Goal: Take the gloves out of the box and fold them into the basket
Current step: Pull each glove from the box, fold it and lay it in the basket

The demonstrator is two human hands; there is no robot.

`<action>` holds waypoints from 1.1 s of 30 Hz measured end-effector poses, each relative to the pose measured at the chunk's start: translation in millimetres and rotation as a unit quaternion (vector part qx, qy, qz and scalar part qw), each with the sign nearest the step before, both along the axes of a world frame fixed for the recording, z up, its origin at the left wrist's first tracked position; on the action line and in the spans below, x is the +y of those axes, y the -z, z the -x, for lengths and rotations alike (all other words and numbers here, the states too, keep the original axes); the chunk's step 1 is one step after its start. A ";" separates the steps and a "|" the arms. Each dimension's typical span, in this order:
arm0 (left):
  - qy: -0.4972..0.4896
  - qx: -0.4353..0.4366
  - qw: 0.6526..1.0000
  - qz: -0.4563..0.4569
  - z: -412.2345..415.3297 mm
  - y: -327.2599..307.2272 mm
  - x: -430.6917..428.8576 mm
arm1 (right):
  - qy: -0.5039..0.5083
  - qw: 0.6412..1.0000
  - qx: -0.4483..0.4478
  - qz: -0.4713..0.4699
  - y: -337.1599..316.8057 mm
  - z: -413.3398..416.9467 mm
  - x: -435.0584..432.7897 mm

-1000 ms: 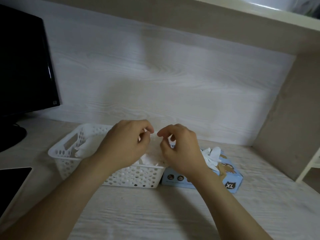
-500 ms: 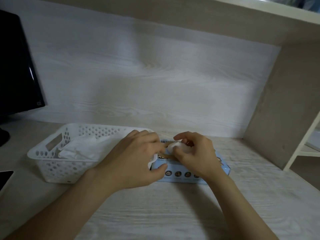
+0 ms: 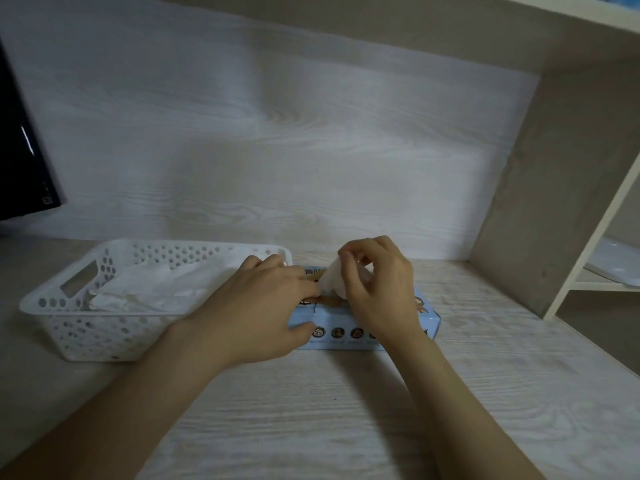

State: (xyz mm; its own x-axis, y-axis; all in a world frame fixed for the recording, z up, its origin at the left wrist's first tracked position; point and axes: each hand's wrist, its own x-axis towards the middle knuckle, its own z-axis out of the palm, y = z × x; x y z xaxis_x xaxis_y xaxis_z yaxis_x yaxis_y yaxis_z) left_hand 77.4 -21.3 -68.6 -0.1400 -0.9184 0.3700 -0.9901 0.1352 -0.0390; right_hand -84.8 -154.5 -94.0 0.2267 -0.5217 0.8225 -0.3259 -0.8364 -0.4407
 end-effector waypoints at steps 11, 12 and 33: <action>-0.020 -0.017 1.000 -0.012 7.1 1.5 -5.1 | -0.010 0.996 -0.091 0.017 -12.1 -3.6 15.5; -0.019 -0.020 1.000 -0.010 7.2 2.1 -5.0 | -0.010 0.994 -0.110 0.014 -15.5 -2.5 18.7; 0.032 0.314 0.914 0.255 10.5 -10.7 11.8 | -0.039 0.988 -0.139 0.048 -26.2 -2.8 45.4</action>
State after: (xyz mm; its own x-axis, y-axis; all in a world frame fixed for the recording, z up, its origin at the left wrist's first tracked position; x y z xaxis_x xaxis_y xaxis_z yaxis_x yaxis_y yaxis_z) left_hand 66.9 -9.5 -58.0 0.1992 -0.6018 0.7734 -0.8291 0.3173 0.4604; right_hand -81.9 -109.1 -67.7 0.0207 -0.4272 0.9039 -0.1357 -0.8970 -0.4208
